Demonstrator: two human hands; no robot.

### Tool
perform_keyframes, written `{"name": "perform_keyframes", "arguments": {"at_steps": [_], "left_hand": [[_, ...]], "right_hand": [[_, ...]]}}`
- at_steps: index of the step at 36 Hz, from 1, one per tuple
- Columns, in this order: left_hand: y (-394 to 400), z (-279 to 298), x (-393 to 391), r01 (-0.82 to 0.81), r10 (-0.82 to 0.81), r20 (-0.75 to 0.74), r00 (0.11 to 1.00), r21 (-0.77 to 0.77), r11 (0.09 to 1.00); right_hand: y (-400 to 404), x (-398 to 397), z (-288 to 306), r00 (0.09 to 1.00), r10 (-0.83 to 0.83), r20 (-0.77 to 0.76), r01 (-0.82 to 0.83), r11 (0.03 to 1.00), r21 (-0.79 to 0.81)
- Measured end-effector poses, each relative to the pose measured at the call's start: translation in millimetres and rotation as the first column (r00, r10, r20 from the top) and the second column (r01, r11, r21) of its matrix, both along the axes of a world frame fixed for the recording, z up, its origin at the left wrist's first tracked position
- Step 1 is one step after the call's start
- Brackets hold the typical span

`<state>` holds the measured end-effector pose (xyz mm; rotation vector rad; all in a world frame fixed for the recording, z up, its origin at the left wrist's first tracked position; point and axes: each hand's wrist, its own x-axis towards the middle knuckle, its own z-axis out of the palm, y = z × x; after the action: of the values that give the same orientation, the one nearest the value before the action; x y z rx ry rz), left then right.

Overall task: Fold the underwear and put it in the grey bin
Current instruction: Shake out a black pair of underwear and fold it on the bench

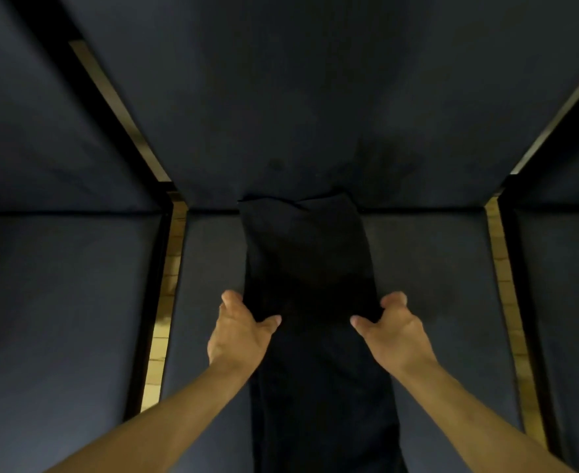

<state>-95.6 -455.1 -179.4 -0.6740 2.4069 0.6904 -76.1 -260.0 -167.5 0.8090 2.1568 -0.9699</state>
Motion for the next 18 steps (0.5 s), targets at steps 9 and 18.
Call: {"name": "perform_keyframes", "arguments": {"at_steps": [9,18], "left_hand": [[-9,-7,-1,-0.214,0.194,0.095,0.976,0.327,0.920],[-27,5,14,-0.356,0.280,0.221,0.934,0.631,0.690]], "right_hand": [[-6,5,3,0.996,-0.087,0.003,0.087,0.992,-0.090],[1,23,7,0.972,-0.228,0.064,0.232,0.863,-0.449]]}}
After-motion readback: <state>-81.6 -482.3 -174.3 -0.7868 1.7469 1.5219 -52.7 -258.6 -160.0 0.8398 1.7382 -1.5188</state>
